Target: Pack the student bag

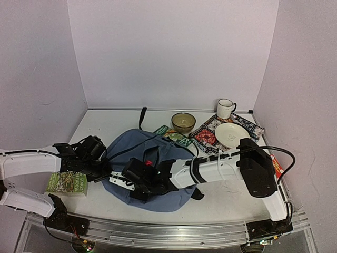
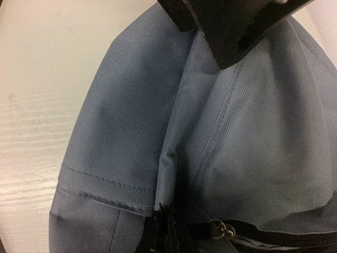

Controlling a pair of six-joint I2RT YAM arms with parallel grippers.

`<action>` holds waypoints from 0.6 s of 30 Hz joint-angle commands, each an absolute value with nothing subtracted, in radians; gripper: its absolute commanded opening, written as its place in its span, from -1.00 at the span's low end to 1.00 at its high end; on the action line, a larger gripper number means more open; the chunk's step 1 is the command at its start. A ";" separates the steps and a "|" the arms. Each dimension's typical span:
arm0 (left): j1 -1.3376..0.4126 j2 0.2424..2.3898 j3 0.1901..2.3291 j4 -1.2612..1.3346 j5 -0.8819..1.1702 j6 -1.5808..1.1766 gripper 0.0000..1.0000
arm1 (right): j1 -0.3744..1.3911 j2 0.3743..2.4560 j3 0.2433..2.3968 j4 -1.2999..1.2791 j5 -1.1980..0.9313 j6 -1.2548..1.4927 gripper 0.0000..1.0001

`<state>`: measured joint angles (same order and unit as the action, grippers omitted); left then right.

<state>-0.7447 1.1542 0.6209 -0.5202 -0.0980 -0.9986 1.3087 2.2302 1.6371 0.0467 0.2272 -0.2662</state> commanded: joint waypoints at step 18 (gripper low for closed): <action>-0.744 1.171 0.602 -0.497 -0.079 -0.988 -0.32 | 1.204 2.113 1.643 0.060 0.146 0.049 -1.00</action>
<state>-0.7410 1.1562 0.6197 -0.5145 -0.0803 -0.9947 1.2164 2.2013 1.6367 0.0679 0.1210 -0.0077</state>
